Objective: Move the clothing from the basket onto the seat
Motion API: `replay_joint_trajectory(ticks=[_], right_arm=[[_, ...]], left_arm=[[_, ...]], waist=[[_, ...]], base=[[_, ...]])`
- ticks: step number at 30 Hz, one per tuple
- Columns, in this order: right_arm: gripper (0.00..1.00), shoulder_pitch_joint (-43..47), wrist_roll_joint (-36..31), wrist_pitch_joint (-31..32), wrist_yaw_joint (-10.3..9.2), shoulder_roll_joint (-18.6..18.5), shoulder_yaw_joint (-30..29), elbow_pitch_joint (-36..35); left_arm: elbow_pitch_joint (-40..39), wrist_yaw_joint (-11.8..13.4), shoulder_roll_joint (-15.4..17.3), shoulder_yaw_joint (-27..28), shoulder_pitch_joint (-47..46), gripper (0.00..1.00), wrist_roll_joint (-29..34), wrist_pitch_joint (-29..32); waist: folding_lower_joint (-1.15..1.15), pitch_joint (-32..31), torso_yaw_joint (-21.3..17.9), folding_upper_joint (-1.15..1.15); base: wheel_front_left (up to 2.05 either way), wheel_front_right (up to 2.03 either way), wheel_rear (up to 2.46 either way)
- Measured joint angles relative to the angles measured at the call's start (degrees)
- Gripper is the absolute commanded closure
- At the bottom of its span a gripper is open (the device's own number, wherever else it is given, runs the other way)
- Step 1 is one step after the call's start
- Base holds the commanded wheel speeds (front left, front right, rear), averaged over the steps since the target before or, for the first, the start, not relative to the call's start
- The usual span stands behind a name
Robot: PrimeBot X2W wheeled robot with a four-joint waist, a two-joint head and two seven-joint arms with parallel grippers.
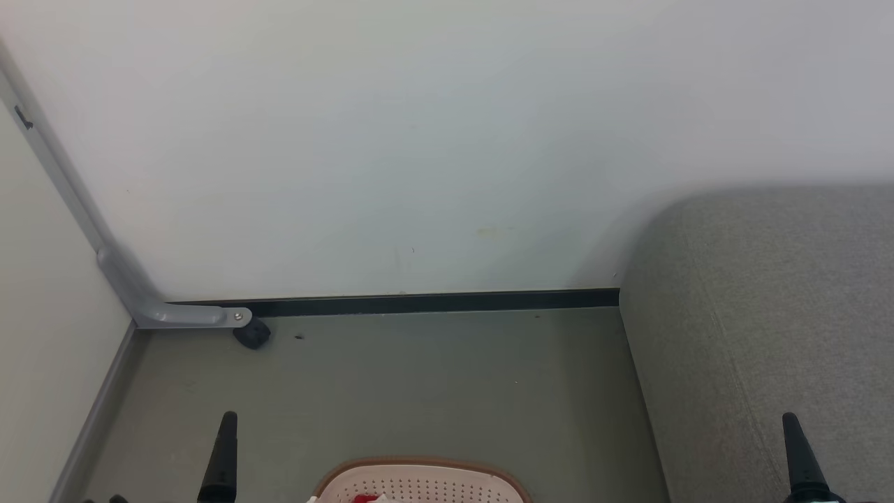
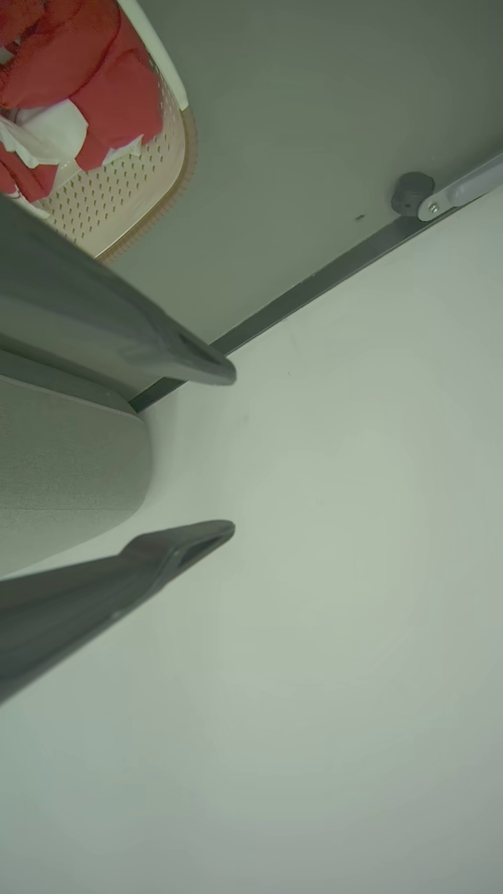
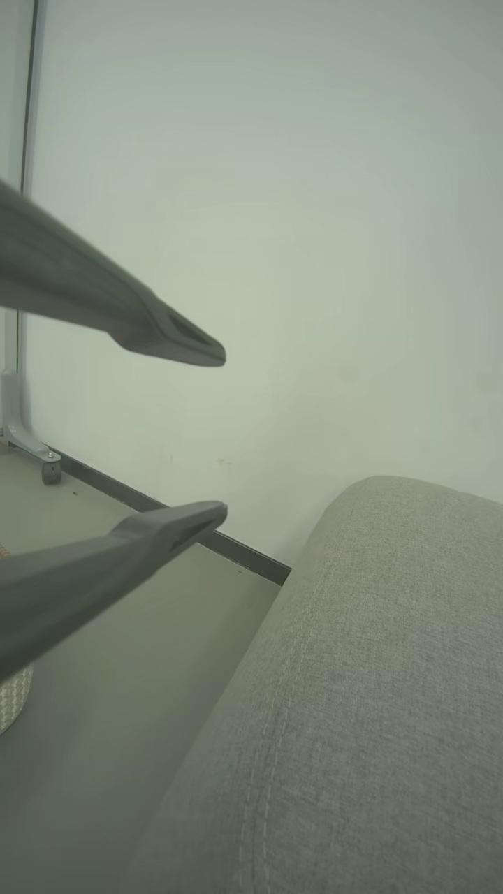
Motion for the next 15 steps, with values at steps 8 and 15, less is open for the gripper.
replay_joint_trajectory(ticks=[8, 15], right_arm=[[0.00, -0.02, -9.84, -1.76, -1.54, -2.89, 3.32, 0.08], [0.00, -0.14, -17.38, -3.34, -3.19, -4.52, 6.08, 0.09]], left_arm=[[-0.54, 2.27, 0.58, -1.86, -0.63, 0.00, 9.76, -1.75], [-0.82, 4.04, 1.13, -4.12, -0.66, 0.00, 18.08, -3.36]], waist=[[0.00, -0.33, -0.03, 0.00], [0.00, -0.68, -0.02, 0.00]], base=[[0.00, 0.00, 0.00], [0.00, 0.00, 0.00]])
